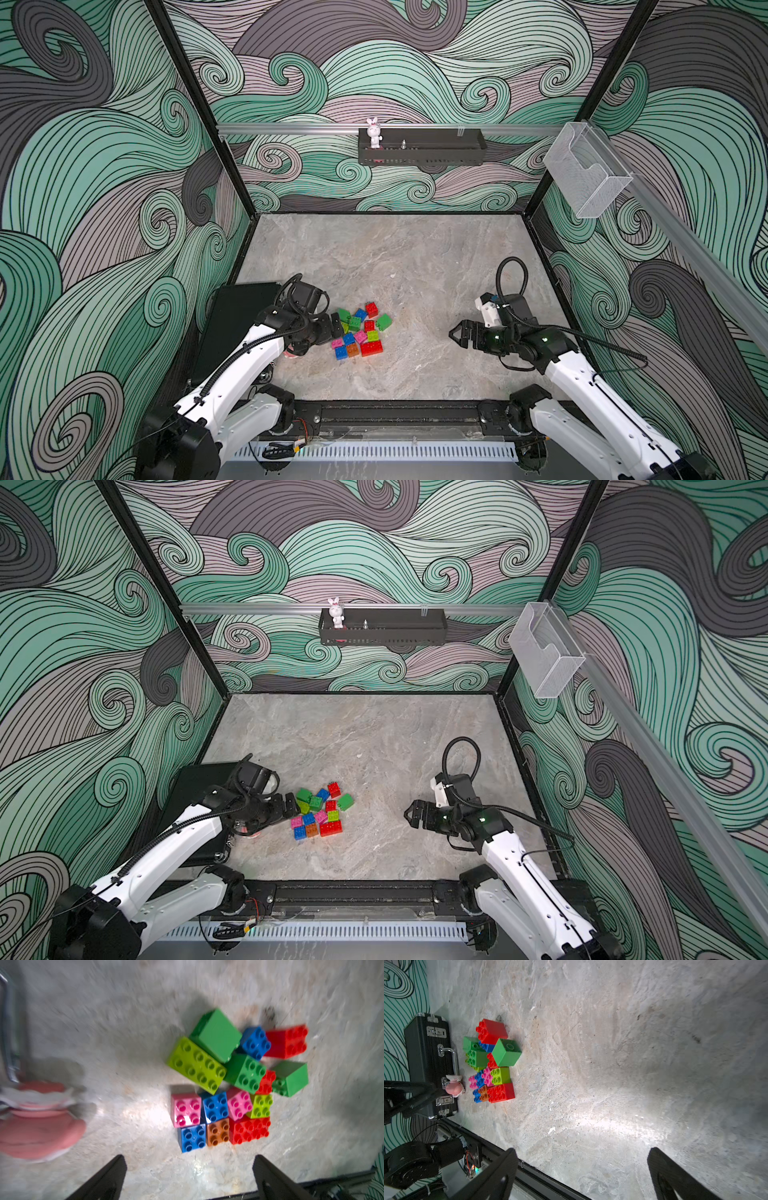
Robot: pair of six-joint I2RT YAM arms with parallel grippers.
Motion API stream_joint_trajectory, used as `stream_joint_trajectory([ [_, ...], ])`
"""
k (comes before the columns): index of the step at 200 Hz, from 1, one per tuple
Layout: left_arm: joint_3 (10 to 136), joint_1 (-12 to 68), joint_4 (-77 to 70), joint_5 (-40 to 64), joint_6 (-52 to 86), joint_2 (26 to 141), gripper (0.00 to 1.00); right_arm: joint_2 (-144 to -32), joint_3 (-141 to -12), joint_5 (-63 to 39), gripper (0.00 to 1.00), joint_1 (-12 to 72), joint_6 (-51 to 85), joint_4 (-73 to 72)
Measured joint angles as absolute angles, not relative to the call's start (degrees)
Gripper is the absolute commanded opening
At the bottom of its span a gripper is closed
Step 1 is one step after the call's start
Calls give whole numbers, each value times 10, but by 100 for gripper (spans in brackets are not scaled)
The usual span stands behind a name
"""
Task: Assemble the number 4 with lego
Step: Adjust the lego brick at the center of the board.
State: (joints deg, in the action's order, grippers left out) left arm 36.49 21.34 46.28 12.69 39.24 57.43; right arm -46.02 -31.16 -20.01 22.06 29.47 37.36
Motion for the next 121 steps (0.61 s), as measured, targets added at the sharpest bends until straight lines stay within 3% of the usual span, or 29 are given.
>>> stream_joint_trajectory([
  [87, 314, 245, 383, 246, 405, 662, 59, -498, -305, -205, 99, 246, 298, 287],
  [121, 314, 254, 362, 249, 402, 701, 56, -498, -292, -206, 99, 252, 292, 270],
])
